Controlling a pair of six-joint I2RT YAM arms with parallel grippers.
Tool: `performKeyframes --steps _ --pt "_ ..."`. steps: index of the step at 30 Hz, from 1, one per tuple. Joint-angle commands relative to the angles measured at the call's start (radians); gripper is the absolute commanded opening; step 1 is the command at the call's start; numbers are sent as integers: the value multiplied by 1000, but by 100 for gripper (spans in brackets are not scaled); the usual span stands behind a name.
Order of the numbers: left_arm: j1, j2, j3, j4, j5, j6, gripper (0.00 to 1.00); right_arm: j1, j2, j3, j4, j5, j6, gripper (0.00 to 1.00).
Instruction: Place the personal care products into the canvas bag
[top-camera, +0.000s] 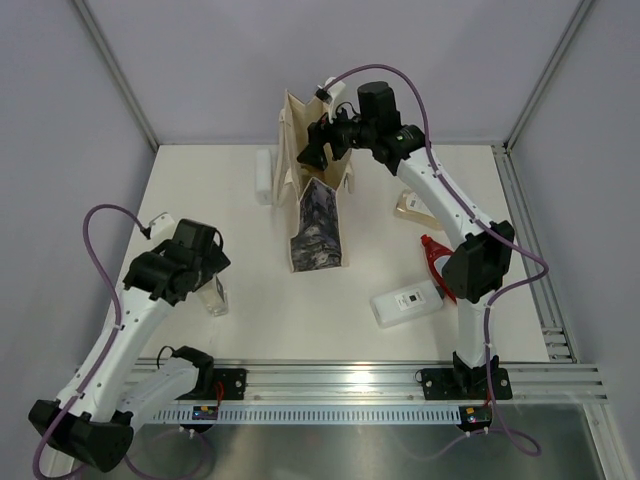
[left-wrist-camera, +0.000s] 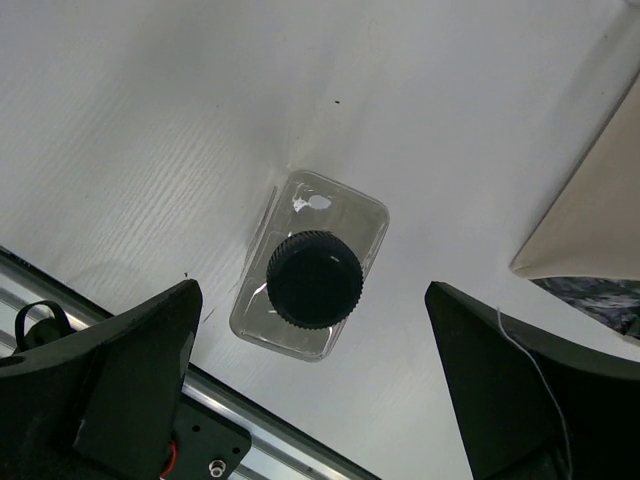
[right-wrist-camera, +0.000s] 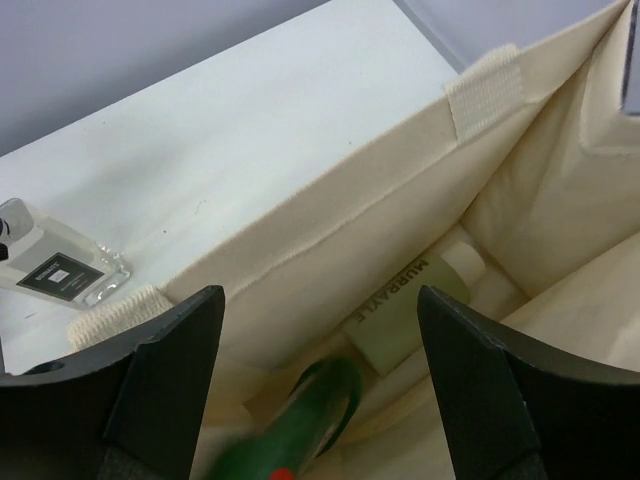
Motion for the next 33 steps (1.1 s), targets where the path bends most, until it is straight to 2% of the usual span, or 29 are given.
performKeyframes --steps 1,9,15,16,22,23,25,26,28,30,33 --pt "20 23 -23 99 32 79 98 -2 -35 50 12 -19 -52 88" --pt "84 150 -35 172 74 264 98 -3 -81 61 -66 -120 -85 93" --pt "164 209 -59 243 183 362 91 -23 -188 -57 -52 -184 -46 93" --pt "167 215 -62 246 193 369 81 -29 -214 -68 -54 -206 -39 93" --pt "187 220 -78 268 246 392 62 -97 -305 -160 -9 -317 52 93" --pt "190 218 -82 271 259 401 50 -107 -314 -171 -5 -328 63 93" --pt "205 217 -80 280 303 410 34 -143 -337 -186 -2 -364 86 93" --pt "213 212 -80 286 323 421 17 -155 -341 -191 -5 -377 94 93" --pt "245 201 -80 294 389 430 0 -193 -357 -198 -12 -411 114 93" --pt "291 181 -83 308 438 429 0 -221 -368 -217 -14 -424 134 92" --pt "358 146 -106 360 583 407 0 -272 -394 -249 -15 -439 148 92"
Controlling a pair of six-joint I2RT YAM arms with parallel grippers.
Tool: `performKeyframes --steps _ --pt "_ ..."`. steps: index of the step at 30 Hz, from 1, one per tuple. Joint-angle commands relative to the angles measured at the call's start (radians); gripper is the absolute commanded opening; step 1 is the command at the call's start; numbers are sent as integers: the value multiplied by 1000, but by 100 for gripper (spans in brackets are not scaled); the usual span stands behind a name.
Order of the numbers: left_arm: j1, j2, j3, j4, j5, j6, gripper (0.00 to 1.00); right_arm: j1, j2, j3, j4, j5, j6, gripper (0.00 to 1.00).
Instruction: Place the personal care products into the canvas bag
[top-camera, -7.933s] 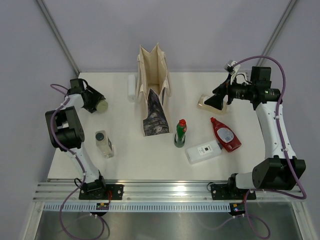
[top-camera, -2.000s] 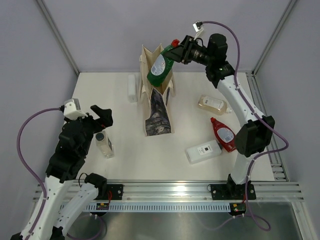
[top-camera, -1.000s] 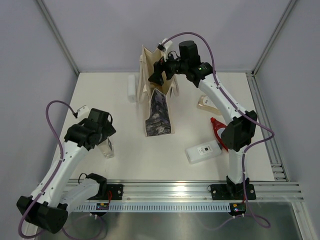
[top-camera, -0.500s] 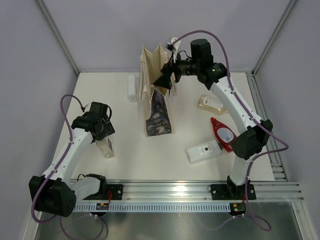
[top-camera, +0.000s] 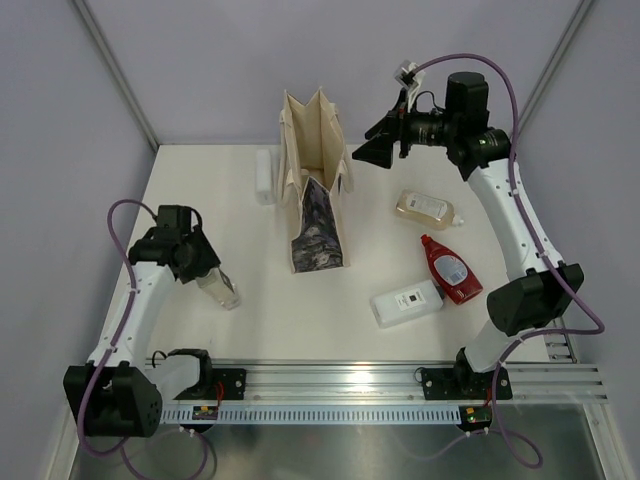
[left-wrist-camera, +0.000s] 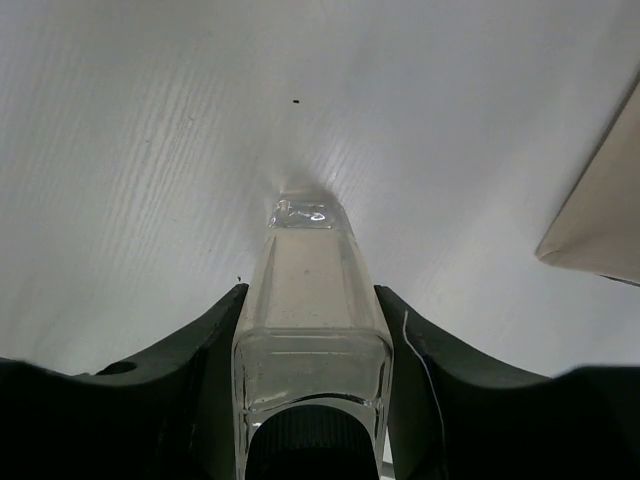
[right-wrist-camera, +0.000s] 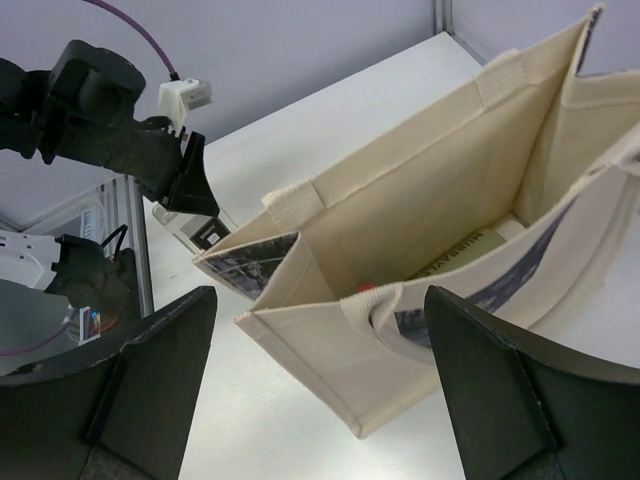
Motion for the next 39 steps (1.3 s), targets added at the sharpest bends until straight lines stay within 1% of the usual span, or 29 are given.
performKeyframes --steps 1,3,4,5,9,16,22,25,26,28,29,30,32,36,39 --pt "84 -56 -30 104 275 -14 0 -48 -68 -37 17 -68 46 92" --pt "127 -71 -61 169 349 -54 0 -78 -93 -71 15 -71 49 92" --pt "138 -82 -73 196 416 -69 0 -84 -99 -82 17 -71 49 92" --pt "147 -85 -85 248 448 -101 0 -91 -107 -97 20 -72 52 92" --pt "195 -94 -148 368 592 -158 0 -124 -146 -192 46 -72 58 92" --pt "256 -99 -205 569 779 -230 0 -162 -191 -329 104 -72 112 92" --pt "287 -104 -225 701 860 -313 0 -187 -219 -416 141 -71 133 92" --pt "296 -101 -228 790 903 -389 0 -205 -228 -445 147 -69 135 92" --pt "299 -99 -228 846 913 -438 0 -214 -231 -459 149 -69 136 92" --pt "301 -93 -224 899 928 -489 0 -219 -237 -474 150 -72 136 92" --pt "301 -91 -219 961 931 -542 0 -223 -242 -493 155 -77 135 92" --pt "301 -87 -214 989 934 -567 0 -225 -243 -502 158 -80 133 92" --pt "301 -81 -182 1037 933 -618 0 -227 -248 -530 162 -95 132 92" --pt "301 -62 -86 1055 903 -647 0 -227 -259 -579 179 -99 130 92" --pt "299 -23 -10 1106 888 -692 0 -227 -262 -615 188 -100 130 92"
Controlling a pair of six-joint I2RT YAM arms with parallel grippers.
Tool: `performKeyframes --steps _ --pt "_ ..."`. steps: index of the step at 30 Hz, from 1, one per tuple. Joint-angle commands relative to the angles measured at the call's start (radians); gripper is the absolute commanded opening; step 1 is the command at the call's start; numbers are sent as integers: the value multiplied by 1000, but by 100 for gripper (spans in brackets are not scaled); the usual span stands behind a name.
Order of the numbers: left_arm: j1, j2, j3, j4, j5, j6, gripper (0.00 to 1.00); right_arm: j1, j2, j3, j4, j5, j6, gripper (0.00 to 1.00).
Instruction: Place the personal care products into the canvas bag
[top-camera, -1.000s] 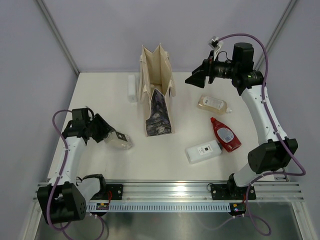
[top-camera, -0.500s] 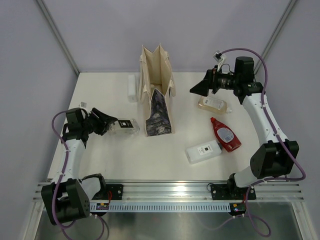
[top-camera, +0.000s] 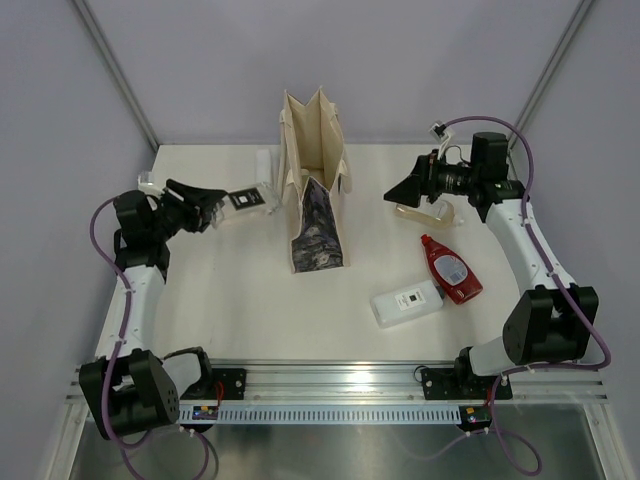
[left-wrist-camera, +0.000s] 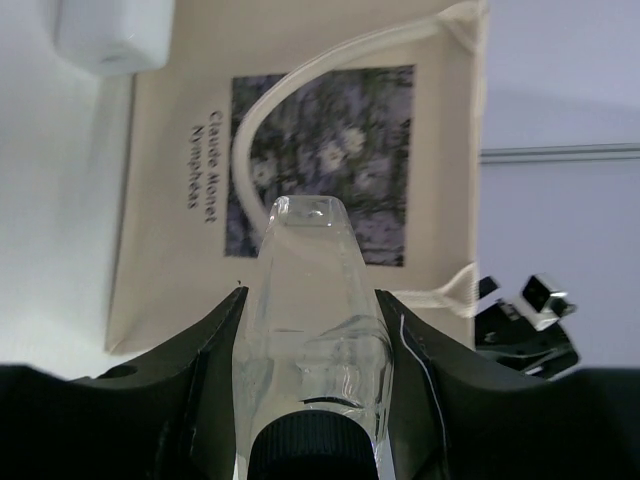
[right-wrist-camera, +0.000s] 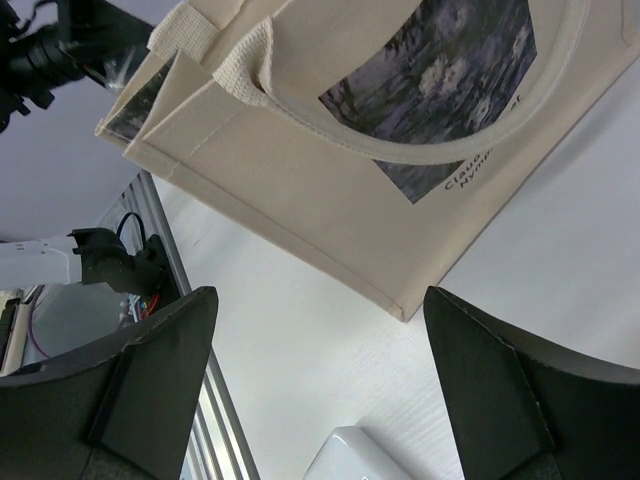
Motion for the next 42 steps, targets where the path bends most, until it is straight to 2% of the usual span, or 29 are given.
performKeyframes --steps 1,9,14,23,31,35,38,41,42 --pt "5 15 161 266 71 -140 0 -4 -38 -36 52 -31 6 92" --pt "-7 145 354 372 58 -234 0 -4 -46 -81 75 -34 11 91" --pt "-62 229 452 440 53 -294 0 -4 -44 -82 75 -33 11 91" --pt "-183 364 649 351 21 -234 0 -4 -44 -88 78 -28 9 91" --pt "-285 466 804 98 -31 -45 0 -4 -43 -93 65 -25 -11 91" --pt "-329 519 935 -98 -106 93 0 -2 -44 -90 56 -22 -21 91" --pt "-361 558 995 -192 -140 160 4 -2 -44 -91 55 -19 -24 92" --pt "-392 604 1051 -270 -168 209 12 -4 -41 -94 55 -19 -27 92" --pt "-410 616 1095 -320 -180 244 18 -4 -40 -93 53 -20 -26 92"
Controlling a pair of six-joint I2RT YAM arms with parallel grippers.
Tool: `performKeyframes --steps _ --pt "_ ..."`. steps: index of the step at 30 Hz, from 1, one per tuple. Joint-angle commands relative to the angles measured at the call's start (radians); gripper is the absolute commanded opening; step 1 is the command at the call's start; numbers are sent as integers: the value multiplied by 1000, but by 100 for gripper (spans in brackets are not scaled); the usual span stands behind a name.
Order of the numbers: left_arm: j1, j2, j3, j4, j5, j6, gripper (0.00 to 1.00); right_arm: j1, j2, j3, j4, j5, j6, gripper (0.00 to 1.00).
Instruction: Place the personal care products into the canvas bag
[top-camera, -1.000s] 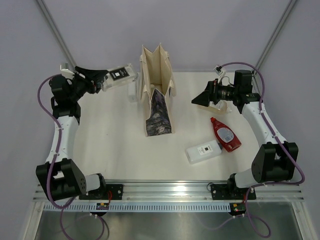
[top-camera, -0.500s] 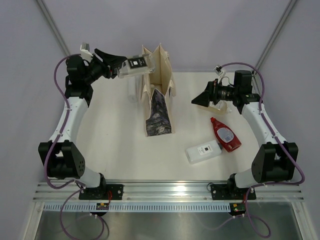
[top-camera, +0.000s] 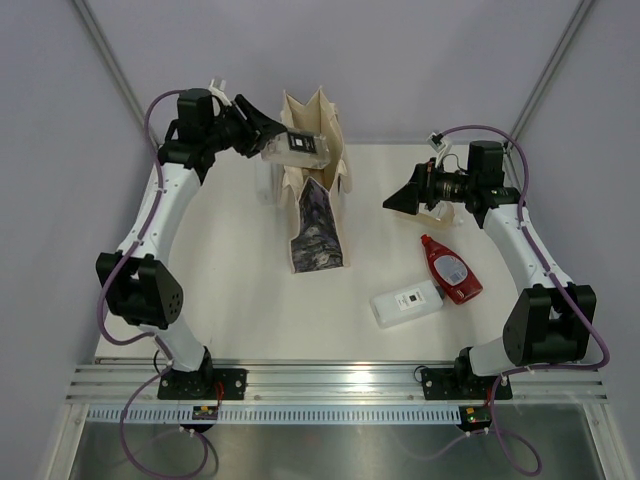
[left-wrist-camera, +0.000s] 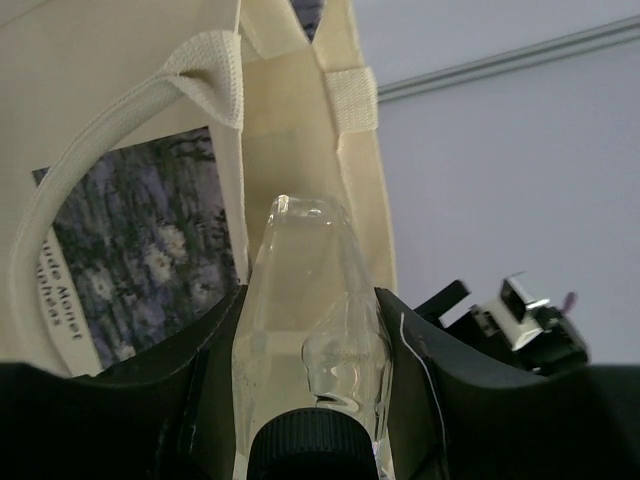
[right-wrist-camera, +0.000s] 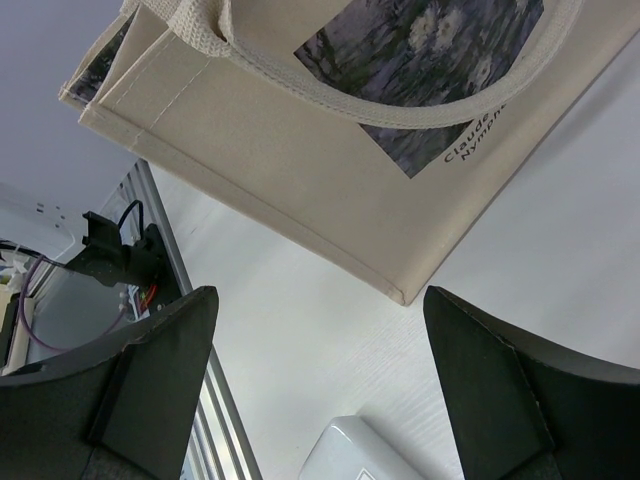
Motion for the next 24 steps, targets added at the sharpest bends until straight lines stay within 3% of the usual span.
performKeyframes --steps 1,8,13,14,17,24 --pt "-40 14 171 -27 -47 93 21 -4 -32 -1 11 -18 -20 92" --pt "-124 111 358 -215 -202 271 48 -2 -27 -12 13 -8 -23 92" --pt "-180 163 418 -272 -287 345 57 -4 -19 -8 -6 -1 -40 92" --pt "-186 172 420 -279 -297 361 67 -4 -19 -8 -7 -1 -46 92" --pt "-212 194 437 -294 -332 394 84 -2 -16 -1 -32 2 -78 92" --pt "-223 199 466 -297 -347 438 86 -4 -4 38 -134 41 -194 92"
